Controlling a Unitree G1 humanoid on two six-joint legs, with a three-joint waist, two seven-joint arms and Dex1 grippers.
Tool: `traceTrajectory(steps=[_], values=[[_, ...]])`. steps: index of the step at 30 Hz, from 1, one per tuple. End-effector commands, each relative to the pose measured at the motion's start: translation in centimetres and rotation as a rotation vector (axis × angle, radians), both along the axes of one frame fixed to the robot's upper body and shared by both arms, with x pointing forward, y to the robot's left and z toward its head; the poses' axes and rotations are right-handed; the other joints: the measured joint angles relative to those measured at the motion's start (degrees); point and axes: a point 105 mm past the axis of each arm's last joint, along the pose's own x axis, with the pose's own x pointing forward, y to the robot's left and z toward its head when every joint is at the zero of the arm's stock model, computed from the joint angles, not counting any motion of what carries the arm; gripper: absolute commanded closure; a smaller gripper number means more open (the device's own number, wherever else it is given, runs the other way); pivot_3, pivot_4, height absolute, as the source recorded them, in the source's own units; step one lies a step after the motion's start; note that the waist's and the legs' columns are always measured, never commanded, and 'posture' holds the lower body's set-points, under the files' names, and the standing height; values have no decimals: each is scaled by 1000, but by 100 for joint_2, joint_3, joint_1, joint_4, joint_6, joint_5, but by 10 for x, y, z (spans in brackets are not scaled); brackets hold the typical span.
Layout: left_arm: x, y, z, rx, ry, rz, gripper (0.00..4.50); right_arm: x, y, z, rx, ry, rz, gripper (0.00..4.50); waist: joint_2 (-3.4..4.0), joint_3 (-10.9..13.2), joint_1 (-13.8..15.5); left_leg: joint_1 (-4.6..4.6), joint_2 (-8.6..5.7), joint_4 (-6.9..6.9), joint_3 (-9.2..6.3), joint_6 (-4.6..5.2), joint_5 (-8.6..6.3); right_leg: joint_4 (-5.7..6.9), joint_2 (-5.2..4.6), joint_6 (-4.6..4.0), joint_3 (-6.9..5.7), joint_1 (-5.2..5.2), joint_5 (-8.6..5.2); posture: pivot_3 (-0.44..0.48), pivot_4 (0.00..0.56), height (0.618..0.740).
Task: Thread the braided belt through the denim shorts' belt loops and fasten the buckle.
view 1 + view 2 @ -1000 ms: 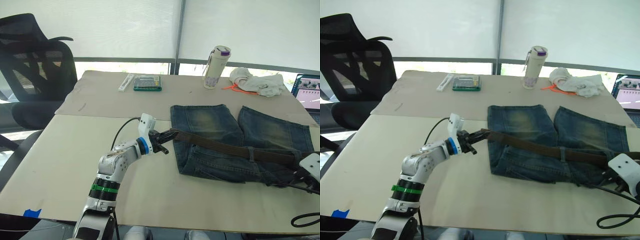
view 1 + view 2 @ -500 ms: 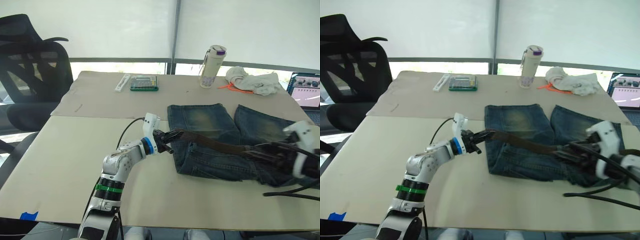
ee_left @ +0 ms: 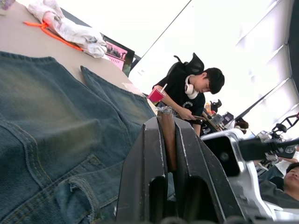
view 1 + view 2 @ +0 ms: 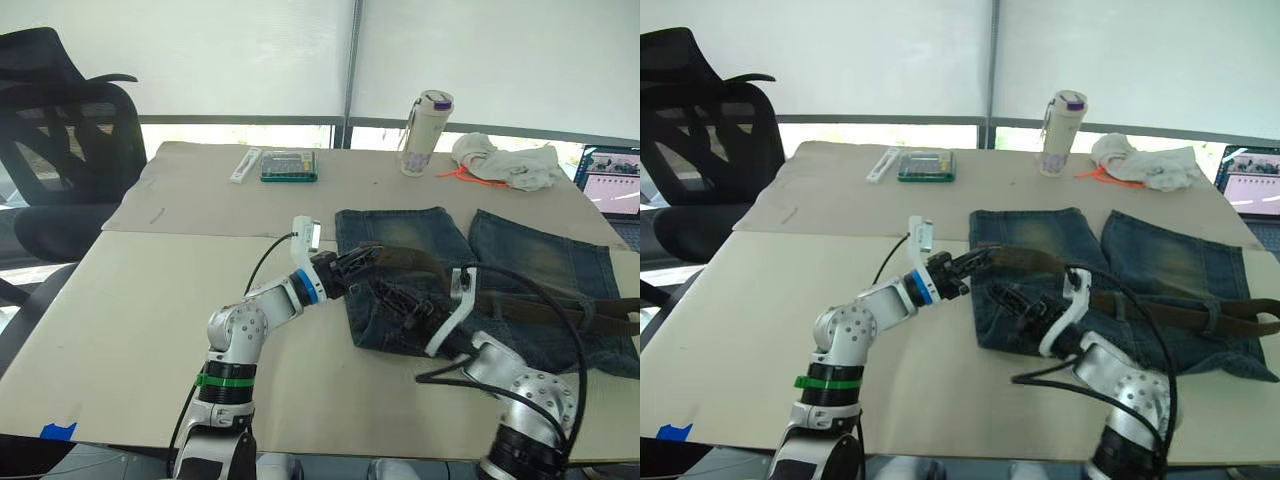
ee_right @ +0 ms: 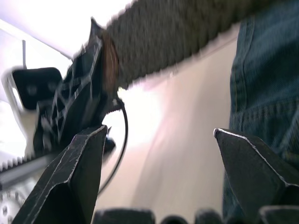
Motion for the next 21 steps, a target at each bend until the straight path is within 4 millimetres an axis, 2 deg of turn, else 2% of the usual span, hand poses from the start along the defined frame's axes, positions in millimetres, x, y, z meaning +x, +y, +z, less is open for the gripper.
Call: traceTrajectory(steps=[1, 6, 9, 15, 18, 20, 21], values=[[-6, -1, 12, -26, -39, -9, 4500, -1, -9, 29, 127, -126, -66, 451, 1, 0, -17, 0, 0, -1, 0, 0, 0, 1, 1, 0, 0, 0, 0, 0, 150, 737], [-7, -2, 9, -15, -37, -11, 4500, -2, -12, 41, 159, -164, -78, 451, 2, 0, -92, 1, 2, -5, 1, -3, 2, 2, 7, 0, 0, 1, 0, 0, 150, 737], [-6, -2, 8, -11, -39, -12, 4500, 0, -15, 40, 150, -161, -87, 1165, 3, 0, -111, 3, 3, -8, 1, -5, 3, 0, 11, -1, 1, 0, -1, 0, 150, 737], [-5, -1, 8, -7, -45, -4, 4500, 0, -16, 39, 150, -158, -89, 3407, 2, 0, -108, 3, 4, -9, 2, -4, 3, -6, 11, -1, 3, 1, -1, 0, 150, 737], [-5, -1, 8, -4, -52, -1, 4500, 0, -17, 37, 143, -152, -92, 4363, 2, 0, -109, 3, 5, -9, 2, -4, 2, -7, 11, -1, 5, 1, -1, 0, 150, 737], [-5, -1, 8, -1, -57, -2, 4500, 0, -18, 37, 140, -149, -94, 4461, 2, 0, -110, 3, 6, -9, 2, -4, 2, -7, 12, -1, 5, 0, -1, 0, 150, 737], [-5, -1, 8, 4, -62, -2, 4107, 0, -19, 36, 137, -147, -97, 4490, 2, 0, -110, 3, 6, -9, 2, -4, 2, -7, 12, -1, 5, 0, -1, 0, 150, 737]])
